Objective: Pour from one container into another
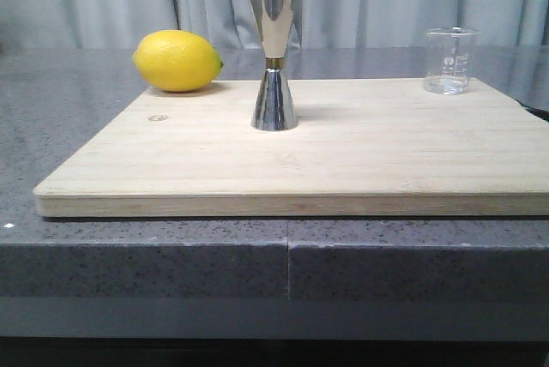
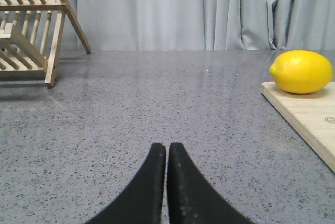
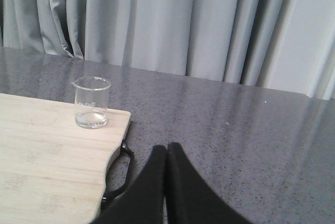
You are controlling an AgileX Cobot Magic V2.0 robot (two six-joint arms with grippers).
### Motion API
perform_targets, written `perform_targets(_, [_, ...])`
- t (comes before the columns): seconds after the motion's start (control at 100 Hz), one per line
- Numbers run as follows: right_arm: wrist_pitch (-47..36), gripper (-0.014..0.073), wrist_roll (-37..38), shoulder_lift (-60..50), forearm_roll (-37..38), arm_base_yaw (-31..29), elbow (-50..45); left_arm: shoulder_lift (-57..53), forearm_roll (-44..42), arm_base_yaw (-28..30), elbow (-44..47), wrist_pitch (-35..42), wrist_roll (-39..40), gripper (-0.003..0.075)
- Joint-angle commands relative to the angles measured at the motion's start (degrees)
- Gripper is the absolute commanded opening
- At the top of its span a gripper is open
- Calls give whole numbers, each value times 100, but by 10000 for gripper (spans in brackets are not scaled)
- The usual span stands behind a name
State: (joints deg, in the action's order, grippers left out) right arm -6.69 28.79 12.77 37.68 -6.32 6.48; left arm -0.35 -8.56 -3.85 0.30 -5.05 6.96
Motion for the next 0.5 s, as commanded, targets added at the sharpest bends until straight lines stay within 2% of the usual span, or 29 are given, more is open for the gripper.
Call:
perform_targets(0.0, [-299, -69, 7, 32, -43, -29, 132, -133, -18, 15, 116, 415, 9, -21])
perform_targets(0.09, [-275, -69, -108, 32, -282, -29, 85, -133, -18, 15, 116, 415, 9, -21])
perform_targets(0.21, [87, -69, -1120, 32, -1623, 38, 70, -133, -18, 15, 116, 415, 9, -21])
perform_targets(0.3, [241, -69, -1557, 32, -2043, 160, 48, -133, -18, 15, 116, 415, 9, -21])
perform_targets(0.49, [-391, -69, -1855, -367, -2665, 255, -583, -133, -18, 15, 116, 415, 9, -21])
